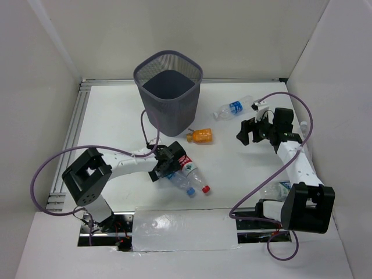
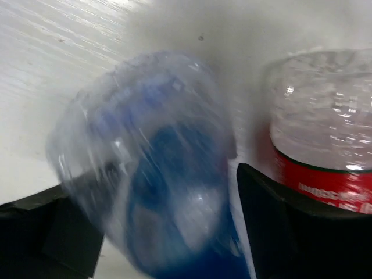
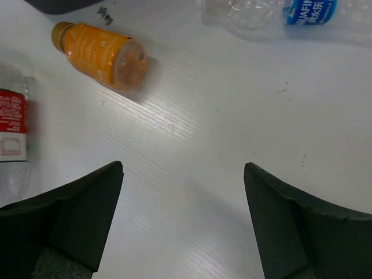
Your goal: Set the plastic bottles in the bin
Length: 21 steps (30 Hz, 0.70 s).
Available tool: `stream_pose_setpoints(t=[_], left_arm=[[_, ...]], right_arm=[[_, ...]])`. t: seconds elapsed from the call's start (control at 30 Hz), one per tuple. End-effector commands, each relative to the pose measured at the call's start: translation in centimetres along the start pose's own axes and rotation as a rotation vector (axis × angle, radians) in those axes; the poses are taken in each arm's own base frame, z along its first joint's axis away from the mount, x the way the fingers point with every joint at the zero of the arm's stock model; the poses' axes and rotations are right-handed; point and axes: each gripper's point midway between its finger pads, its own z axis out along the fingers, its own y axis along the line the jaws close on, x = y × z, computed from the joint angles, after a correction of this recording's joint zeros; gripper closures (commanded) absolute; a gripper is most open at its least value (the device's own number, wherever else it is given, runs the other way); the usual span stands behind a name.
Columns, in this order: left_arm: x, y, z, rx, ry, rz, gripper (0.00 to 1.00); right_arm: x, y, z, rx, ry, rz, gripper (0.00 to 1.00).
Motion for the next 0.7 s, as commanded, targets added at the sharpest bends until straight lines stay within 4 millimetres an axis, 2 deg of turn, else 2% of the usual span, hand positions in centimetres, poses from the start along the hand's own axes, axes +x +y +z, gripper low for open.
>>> stream_pose_setpoints(t=[0.0, 0.03, 0.07, 0.1, 0.13, 0.17, 0.2, 0.23, 0.27, 0.3, 0.33, 0.4, 0.43, 0.47, 0.57, 0.6, 0.67], left_arm=[[-0.3, -1.1, 1.2, 0.035, -0.037, 0.007, 0.08], [-0.2, -1.0, 1.3, 0.035, -0.037, 0.007, 0.18], [-0.2, -1.0, 1.3, 0.035, -0.037, 0.007, 0.18], [-0.4, -1.2, 1.0, 0.049, -0.04, 0.002, 0.29], [-0.6, -1.2, 0.6, 0.053, -0.041, 0.0, 0.35], [-0.7, -0.6, 0.3, 0.047, -0.049, 0.001, 0.41], [-1.5, -0.9, -1.0, 0.08, -0.067, -0.014, 0.55], [-1.5, -1.0, -1.8, 0.097, -0.069, 0.002, 0.63], [-2.0, -0.1, -2.5, 0.082, -0.088, 0.014, 0.7], [-1.7, 0.1, -3.5, 0.091, -0.096, 0.045, 0.77], [-2.5, -0.2, -5.7, 0.143, -0.116, 0.031, 0.91], [-3.2, -0.3, -8.6, 0.196, -0.164, 0.078, 1.0], [-3.5, 0.0, -10.0, 0.215, -0.177, 0.099, 1.0], [-4.7, -0.1, -12.3, 0.283, -0.206, 0.087, 1.0], [-7.5, -2.2, -18.2, 0.47, -0.297, 0.125, 1.0], [-9.8, -3.0, -21.6, 0.555, -0.39, 0.153, 1.0], [-13.2, -5.4, -26.3, 0.694, -0.527, 0.118, 1.0]], right_arm=[[-1.4, 2.1, 0.3, -0.12, -0.035, -0.063, 0.08], [-1.4, 3.3, 0.6, -0.161, -0.032, -0.091, 0.08], [-2.0, 3.8, 0.7, -0.173, -0.04, -0.118, 0.08], [-2.2, 4.4, 0.9, -0.194, -0.035, -0.14, 0.08], [-2.0, 5.3, 1.0, -0.218, -0.022, -0.146, 0.09], [-2.5, 7.2, 1.3, -0.273, -0.027, -0.207, 0.13], [-2.8, 8.2, 1.3, -0.299, -0.026, -0.224, 0.15], [-2.7, 9.0, 1.5, -0.312, -0.02, -0.239, 0.18], [-2.7, 10.5, 1.7, -0.351, -0.017, -0.263, 0.23], [-2.6, 11.2, 1.7, -0.365, -0.013, -0.261, 0.3], [-2.6, 11.7, 1.8, -0.38, -0.012, -0.27, 0.32], [-2.7, 12.4, 1.9, -0.387, -0.008, -0.253, 0.32], [-2.7, 12.7, 1.9, -0.395, -0.007, -0.257, 0.33], [-2.3, 12.5, 2.1, -0.38, -0.001, -0.248, 0.33], [-1.4, 12.1, 2.4, -0.358, 0.019, -0.242, 0.31], [-1.4, 12.4, 2.5, -0.365, 0.019, -0.247, 0.3], [-1.1, 12.7, 2.3, -0.379, 0.019, -0.245, 0.28]])
